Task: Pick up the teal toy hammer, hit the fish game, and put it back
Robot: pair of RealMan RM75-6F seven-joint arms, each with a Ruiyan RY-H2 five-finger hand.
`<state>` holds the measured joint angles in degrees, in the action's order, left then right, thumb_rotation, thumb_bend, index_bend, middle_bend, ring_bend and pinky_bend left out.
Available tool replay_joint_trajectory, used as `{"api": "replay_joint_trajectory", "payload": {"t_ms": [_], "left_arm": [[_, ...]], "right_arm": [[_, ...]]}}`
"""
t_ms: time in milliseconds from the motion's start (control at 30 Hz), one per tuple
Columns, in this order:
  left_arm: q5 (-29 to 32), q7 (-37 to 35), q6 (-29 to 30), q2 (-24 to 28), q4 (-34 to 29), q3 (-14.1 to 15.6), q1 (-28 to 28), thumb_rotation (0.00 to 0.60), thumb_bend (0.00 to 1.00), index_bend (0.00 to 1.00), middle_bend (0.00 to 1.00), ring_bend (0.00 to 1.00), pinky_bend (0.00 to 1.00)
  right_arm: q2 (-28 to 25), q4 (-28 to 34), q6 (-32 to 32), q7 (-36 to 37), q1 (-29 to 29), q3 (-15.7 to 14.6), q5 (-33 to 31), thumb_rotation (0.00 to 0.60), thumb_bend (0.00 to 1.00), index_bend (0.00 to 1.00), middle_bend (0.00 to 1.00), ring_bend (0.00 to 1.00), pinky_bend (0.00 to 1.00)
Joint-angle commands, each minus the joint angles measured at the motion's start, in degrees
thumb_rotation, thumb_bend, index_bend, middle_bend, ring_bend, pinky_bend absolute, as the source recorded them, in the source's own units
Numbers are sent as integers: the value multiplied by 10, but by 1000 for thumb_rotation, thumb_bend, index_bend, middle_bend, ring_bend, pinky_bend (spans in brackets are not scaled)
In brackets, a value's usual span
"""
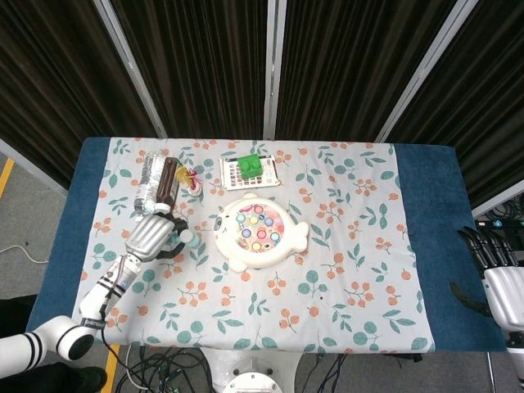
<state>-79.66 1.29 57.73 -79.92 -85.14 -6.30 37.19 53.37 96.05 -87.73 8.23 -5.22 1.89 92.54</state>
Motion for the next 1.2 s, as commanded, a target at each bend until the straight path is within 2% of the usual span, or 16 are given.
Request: {"api": "replay_joint_trajectory", "payload": {"t_ms": [33, 300, 500, 800, 1200], "left_arm": [[-19, -17, -22, 14, -2, -16, 30, 600, 474, 567, 556, 433, 458], [14, -1, -89, -4, 13, -57, 98, 600, 485, 581, 564, 440, 463], [50, 34, -127, -39, 38, -71, 140, 600, 485, 591, 569, 447, 464], [98, 81, -155, -77, 61, -73, 177, 600, 485, 595, 574, 450, 464], [133, 138, -153, -85, 62, -55, 189, 600, 486, 596, 573, 449, 464]], "right_arm": [[0, 2, -3, -2, 3, -1, 1, 600, 176, 0, 68, 0, 0], [1, 3, -7, -3, 9, -3, 1, 600, 176, 0, 68, 0, 0], [1, 2, -7, -2, 10, -3, 1, 600, 176, 0, 68, 0, 0], [0, -1, -9, 1, 13, -3, 0, 600, 176, 0, 68, 0, 0], [3, -10, -7, 11, 14, -2, -1, 600, 176, 0, 68, 0, 0]]}}
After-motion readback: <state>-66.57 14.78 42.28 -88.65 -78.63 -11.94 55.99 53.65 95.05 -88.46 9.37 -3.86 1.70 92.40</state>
